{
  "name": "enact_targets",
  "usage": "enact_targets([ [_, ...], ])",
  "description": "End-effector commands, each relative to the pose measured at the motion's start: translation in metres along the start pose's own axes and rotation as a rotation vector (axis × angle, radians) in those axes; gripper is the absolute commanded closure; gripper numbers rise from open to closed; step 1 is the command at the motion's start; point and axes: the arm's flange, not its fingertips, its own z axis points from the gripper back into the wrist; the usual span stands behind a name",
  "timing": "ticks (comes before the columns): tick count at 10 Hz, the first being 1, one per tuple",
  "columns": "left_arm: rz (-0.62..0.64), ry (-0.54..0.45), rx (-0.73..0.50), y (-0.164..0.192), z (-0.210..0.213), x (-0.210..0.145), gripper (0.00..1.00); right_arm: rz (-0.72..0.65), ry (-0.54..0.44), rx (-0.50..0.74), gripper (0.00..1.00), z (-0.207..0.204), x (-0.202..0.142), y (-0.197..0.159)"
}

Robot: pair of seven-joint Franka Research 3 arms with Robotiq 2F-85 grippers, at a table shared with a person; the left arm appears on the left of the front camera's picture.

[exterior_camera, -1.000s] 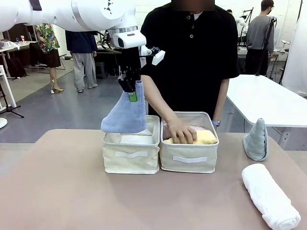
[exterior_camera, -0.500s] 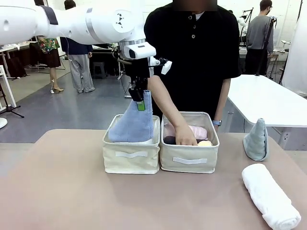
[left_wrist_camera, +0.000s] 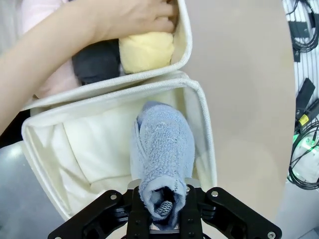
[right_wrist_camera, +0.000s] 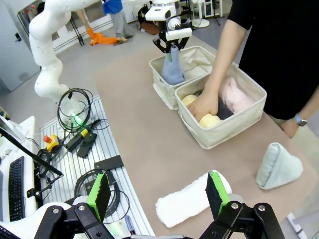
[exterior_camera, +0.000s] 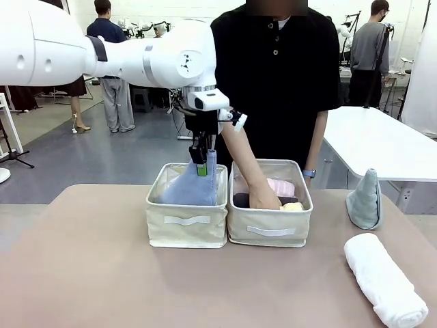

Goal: Sort the towels based on their folding style.
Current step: Pick up one triangle-folded towel and place it in the left Fabric basket.

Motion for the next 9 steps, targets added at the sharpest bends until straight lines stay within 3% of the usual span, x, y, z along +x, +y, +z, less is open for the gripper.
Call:
enact_targets([
  [1,0.037,0.054,0.014,0.001,-0.009,0.007,0.83,0.005,-0.008,0.008,0.0,-0.001,-0.001,0.0],
  [9,0.123,0.019,-0.069,0.01,-0.078,-0.004,0.83,0.005,-0.008,0.008,0.0,-0.001,-0.001,0.0],
])
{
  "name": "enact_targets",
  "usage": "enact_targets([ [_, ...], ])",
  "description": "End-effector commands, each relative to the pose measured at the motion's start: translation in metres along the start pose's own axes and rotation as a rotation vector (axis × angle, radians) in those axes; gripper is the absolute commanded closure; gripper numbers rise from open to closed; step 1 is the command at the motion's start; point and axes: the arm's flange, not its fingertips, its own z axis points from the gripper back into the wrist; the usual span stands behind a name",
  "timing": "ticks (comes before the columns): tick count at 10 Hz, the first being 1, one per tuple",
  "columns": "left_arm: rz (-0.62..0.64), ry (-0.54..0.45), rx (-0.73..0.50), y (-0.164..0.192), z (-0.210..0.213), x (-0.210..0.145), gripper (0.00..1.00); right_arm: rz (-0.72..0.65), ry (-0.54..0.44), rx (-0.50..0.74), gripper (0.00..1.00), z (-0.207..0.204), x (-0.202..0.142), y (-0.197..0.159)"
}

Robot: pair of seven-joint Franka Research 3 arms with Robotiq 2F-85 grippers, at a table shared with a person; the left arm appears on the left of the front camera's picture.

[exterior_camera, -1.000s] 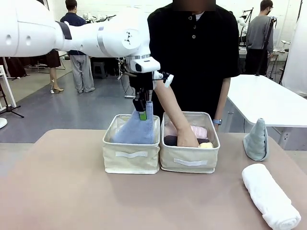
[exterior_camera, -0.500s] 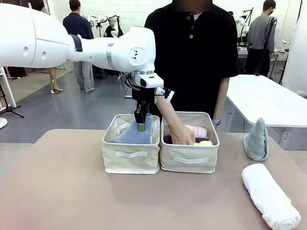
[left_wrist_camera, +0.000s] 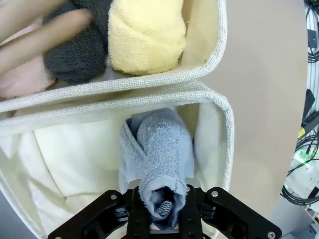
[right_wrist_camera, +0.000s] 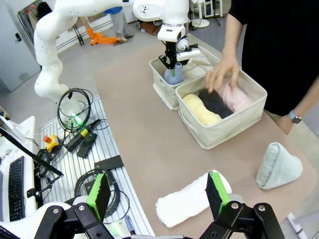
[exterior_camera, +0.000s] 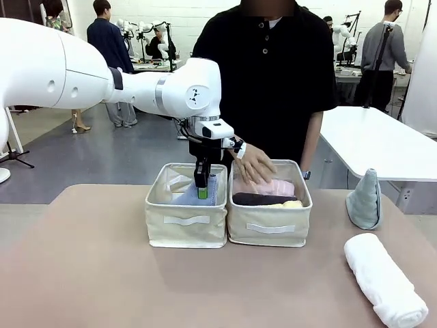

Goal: Sort the towels based on their folding style.
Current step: Pick up one triangle-folded towel and place it in the left Fabric basket.

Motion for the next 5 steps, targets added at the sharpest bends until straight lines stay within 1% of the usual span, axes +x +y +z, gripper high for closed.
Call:
enact_targets([
  [1,-0.001,-0.019,0.026,-0.0081,-0.003,-0.0051,0.28,0.005,-0.008,0.008,0.0,-0.0012,-0.0008,0.0002],
  [2,-0.002,-0.018,0.034,-0.0101,0.0002,-0.0051,0.27,0.005,-0.008,0.008,0.0,-0.0012,-0.0008,0.0002],
  [3,-0.004,-0.019,0.033,-0.011,0.0017,-0.0049,0.0,0.005,-0.008,0.008,0.0,-0.0012,-0.0008,0.0002],
  [4,-0.003,-0.02,0.031,-0.0112,0.0023,-0.0054,0.24,0.005,-0.008,0.008,0.0,-0.0012,-0.0008,0.0002],
  [5,-0.003,-0.021,0.028,-0.011,0.0026,-0.0053,0.0,0.005,-0.008,0.008,0.0,-0.0012,-0.0008,0.0002],
])
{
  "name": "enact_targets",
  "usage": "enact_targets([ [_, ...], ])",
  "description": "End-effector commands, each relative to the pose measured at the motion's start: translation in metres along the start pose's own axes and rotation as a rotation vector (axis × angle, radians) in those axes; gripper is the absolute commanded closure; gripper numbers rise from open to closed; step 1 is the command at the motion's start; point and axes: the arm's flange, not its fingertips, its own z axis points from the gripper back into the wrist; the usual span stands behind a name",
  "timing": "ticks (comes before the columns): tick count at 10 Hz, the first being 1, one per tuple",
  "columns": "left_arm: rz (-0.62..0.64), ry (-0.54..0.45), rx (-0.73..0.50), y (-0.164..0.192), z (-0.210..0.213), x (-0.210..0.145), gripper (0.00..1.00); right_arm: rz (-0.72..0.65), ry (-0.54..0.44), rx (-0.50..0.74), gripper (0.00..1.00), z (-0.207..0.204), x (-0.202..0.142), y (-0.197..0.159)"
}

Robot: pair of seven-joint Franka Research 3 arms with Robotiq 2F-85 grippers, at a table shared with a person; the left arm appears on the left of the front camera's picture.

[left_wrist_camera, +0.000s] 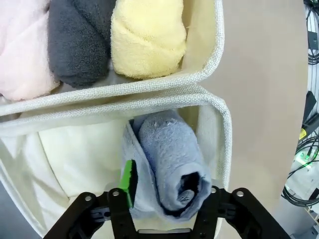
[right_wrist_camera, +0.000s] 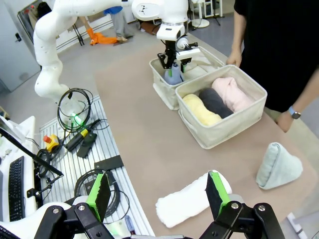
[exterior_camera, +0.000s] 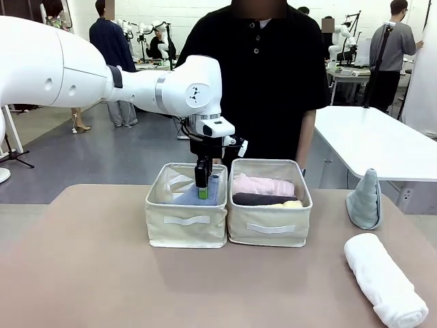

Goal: Sort the towels based on their folding style.
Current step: Pick up one triangle-folded towel and place it in the left Fabric basket.

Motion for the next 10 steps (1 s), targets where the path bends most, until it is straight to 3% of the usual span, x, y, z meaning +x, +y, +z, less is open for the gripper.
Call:
enact_targets([
  [1,0.001,-0.01,0.008,-0.009,-0.004,-0.008,0.0,0.005,-0.008,0.008,0.0,-0.001,-0.001,0.0],
  [6,-0.02,-0.005,0.015,-0.012,0.004,-0.009,0.0,0.005,-0.008,0.008,0.0,-0.001,-0.001,0.0],
  [8,-0.067,-0.086,0.079,-0.042,0.057,-0.031,0.0,0.005,-0.008,0.008,0.0,-0.001,-0.001,0.0],
  [10,-0.057,-0.185,0.135,-0.076,0.118,-0.09,0.0,0.005,-0.008,0.008,0.0,-0.001,-0.001,0.0],
])
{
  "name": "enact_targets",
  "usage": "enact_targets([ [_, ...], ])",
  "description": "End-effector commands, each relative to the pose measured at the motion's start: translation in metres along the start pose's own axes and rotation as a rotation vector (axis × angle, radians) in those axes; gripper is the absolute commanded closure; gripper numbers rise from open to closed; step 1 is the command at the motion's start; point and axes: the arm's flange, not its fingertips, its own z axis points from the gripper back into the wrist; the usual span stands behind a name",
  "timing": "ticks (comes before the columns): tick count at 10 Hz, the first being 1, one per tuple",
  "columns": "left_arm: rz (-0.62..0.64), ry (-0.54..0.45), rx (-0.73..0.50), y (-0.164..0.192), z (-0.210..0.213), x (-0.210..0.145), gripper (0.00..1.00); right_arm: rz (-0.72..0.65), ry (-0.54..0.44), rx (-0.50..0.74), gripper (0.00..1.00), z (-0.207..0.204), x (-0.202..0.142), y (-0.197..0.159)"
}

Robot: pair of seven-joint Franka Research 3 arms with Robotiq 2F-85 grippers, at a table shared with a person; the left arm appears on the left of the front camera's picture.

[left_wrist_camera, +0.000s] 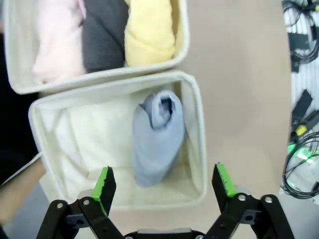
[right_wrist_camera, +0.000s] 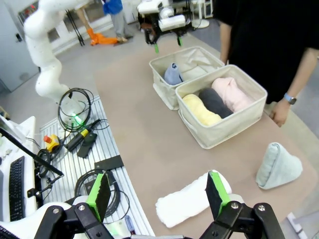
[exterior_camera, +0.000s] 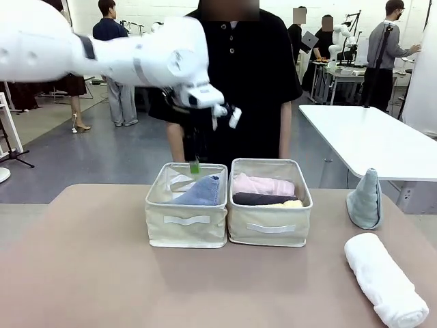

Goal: Sort the towels based on their folding style.
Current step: Pick up one triangle-folded towel and place it in the left Fabric basket, then pick up another triangle-folded towel from the table and place it in the left Fabric basket.

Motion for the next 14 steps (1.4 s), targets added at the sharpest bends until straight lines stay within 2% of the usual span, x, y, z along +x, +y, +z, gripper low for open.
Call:
enact_targets([
  [1,0.02,-0.109,-0.022,-0.038,0.042,-0.077,0.0,0.006,-0.008,0.008,0.0,-0.001,0.0,0.0],
  [2,0.054,-0.196,-0.08,-0.037,0.07,-0.118,0.0,0.006,-0.008,0.008,0.0,-0.001,0.0,0.0],
  [4,0.119,-0.253,-0.066,-0.058,0.096,-0.174,0.0,0.006,-0.008,0.008,0.0,-0.001,0.0,0.0],
  [5,0.096,-0.243,-0.093,-0.061,0.092,-0.185,0.0,0.006,-0.008,0.008,0.0,-0.001,0.0,0.0],
  [6,0.022,-0.087,-0.188,-0.059,0.066,-0.168,0.0,0.006,-0.008,0.008,0.0,-0.001,0.0,0.0],
  [7,0.115,-0.235,-0.07,-0.056,0.111,-0.193,0.0,0.006,-0.008,0.008,0.0,-0.001,0.0,0.0],
  [12,0.097,-0.214,-0.087,-0.056,0.11,-0.194,0.0,0.006,-0.008,0.008,0.0,-0.001,0.0,0.0],
  [13,0.063,-0.45,-0.047,-0.063,0.15,-0.238,0.0,0.006,-0.008,0.008,0.0,-0.001,0.0,0.0],
  [14,0.034,-0.667,-0.003,-0.083,0.182,-0.292,0.0,0.006,-0.008,0.008,0.0,-0.001,0.0,0.0],
])
